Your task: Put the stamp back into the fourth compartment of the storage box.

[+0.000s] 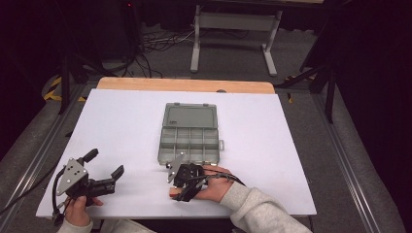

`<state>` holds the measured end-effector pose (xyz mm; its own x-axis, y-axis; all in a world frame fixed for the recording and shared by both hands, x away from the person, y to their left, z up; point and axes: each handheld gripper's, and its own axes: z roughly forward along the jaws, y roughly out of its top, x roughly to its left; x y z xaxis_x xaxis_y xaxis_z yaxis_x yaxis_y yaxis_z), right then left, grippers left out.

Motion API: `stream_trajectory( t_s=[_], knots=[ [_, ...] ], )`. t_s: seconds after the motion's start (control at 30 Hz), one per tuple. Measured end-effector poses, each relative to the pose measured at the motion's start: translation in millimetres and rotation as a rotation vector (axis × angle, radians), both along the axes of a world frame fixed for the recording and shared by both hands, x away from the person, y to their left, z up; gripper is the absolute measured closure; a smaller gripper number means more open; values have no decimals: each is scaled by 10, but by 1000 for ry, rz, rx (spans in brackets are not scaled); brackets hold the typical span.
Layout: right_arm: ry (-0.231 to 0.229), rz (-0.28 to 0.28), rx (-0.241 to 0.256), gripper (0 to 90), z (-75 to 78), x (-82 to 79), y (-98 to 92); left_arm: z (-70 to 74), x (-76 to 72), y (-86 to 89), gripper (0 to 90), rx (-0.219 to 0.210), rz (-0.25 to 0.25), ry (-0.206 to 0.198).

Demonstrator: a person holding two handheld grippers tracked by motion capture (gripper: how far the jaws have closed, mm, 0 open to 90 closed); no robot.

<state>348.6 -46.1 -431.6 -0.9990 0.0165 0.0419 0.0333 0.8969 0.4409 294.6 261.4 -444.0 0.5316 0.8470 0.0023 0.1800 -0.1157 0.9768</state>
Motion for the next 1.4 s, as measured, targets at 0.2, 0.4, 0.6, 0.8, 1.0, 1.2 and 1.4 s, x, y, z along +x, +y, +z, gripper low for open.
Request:
stream_trajectory(
  t_s=[0.2, 0.4, 0.6, 0.8, 1.0, 1.2, 1.4],
  knots=[
    [-20, 5, -5, 648, 7, -12, 4, 3, -3, -3, 1, 2, -1, 1],
    [-26, 9, -8, 659, 4, -15, 3, 4, -5, -3, 1, 2, -1, 0],
    [-29, 10, -7, 659, 5, -20, 2, 4, -4, -2, 1, 1, 1, 0],
    [-27, 14, 0, 659, 18, -21, -5, 4, -4, -3, 1, 1, 0, -1],
    [-41, 18, 29, 659, 55, -22, -23, 4, -5, -3, 1, 1, 1, -1],
    [-39, 4, 63, 659, 117, -18, -61, 4, -4, -3, 1, 1, 0, -1],
    [-42, -5, 108, 659, 186, -25, -99, 3, -5, -3, 1, 0, 1, -1]
  ],
)
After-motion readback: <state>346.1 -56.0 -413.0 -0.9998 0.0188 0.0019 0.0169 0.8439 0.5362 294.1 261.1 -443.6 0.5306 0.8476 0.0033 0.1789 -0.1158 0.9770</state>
